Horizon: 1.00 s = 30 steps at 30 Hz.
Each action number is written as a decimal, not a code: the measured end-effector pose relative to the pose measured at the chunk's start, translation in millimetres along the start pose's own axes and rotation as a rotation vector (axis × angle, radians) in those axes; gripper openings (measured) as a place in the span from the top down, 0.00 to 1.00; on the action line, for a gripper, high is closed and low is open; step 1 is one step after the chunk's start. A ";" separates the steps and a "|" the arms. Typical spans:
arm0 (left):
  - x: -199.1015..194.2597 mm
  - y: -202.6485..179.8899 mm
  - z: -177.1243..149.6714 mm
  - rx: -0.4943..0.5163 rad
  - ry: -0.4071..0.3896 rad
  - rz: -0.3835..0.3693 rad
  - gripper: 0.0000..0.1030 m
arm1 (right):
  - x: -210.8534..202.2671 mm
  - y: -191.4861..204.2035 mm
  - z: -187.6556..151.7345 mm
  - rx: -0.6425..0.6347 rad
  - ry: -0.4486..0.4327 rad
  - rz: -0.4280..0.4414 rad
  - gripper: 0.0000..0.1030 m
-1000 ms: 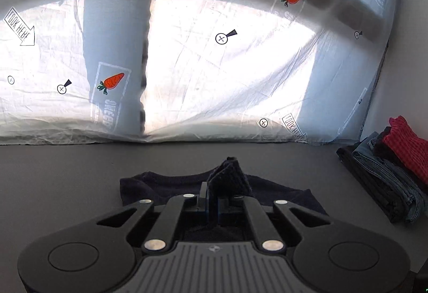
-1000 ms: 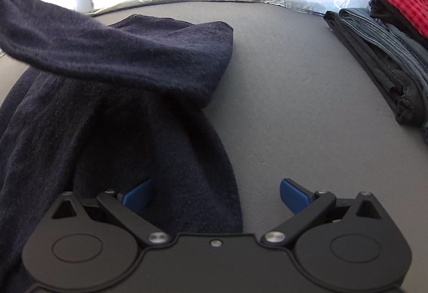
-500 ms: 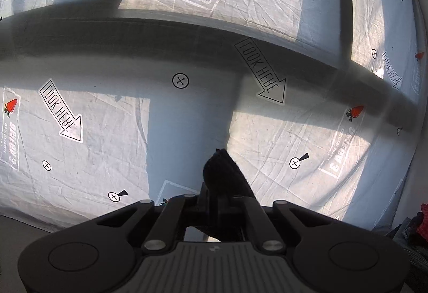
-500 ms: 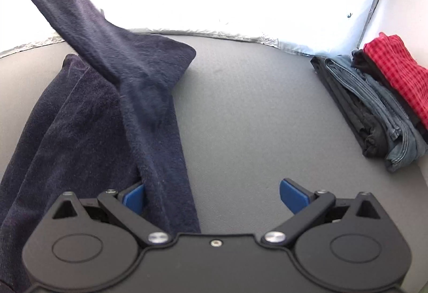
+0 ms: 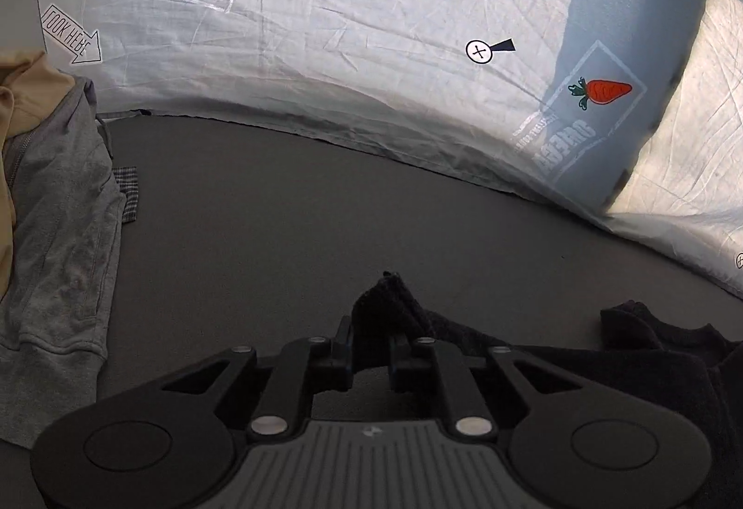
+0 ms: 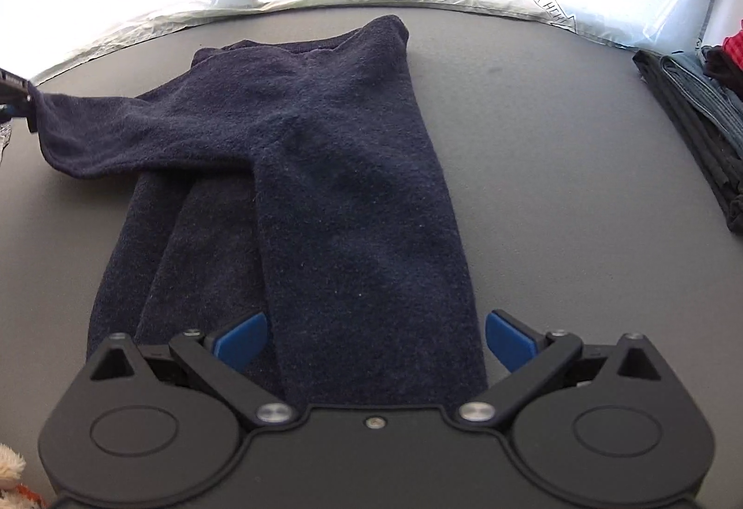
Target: Fold clothes
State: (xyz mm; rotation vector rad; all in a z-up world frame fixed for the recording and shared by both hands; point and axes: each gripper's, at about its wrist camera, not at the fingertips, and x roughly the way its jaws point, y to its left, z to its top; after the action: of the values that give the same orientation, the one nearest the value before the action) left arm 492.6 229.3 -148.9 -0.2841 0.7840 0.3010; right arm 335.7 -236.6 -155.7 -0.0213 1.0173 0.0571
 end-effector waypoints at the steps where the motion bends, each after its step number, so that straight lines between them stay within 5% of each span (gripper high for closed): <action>1: -5.1 7.3 -9.0 -0.021 0.009 0.011 0.74 | -0.7 -0.7 0.7 0.002 -0.005 0.006 0.01; 9: -61.9 10.2 -66.9 -0.024 0.053 0.034 0.56 | -2.7 -16.0 2.2 0.054 -0.049 0.046 0.01; 13: -87.7 -13.0 -90.1 -0.011 0.077 -0.020 0.51 | -9.4 -26.6 -4.9 0.069 -0.064 0.051 0.01; 17: -114.9 -56.0 -112.5 0.067 0.097 -0.110 0.37 | -17.1 -40.9 -16.9 0.091 -0.067 0.062 0.01; 25: -167.1 -144.1 -163.6 0.260 0.150 -0.319 0.27 | -30.8 -68.9 -50.8 0.158 -0.059 0.080 0.02; 30: -177.4 -169.9 -212.4 0.415 0.255 -0.298 0.26 | -45.1 -75.3 -70.0 0.145 -0.091 0.112 0.18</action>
State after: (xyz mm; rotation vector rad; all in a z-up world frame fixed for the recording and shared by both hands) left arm 299.2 -31.4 -140.0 -0.0436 1.0190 -0.1844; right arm 257.0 -316.6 -154.8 0.1694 0.9292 0.0858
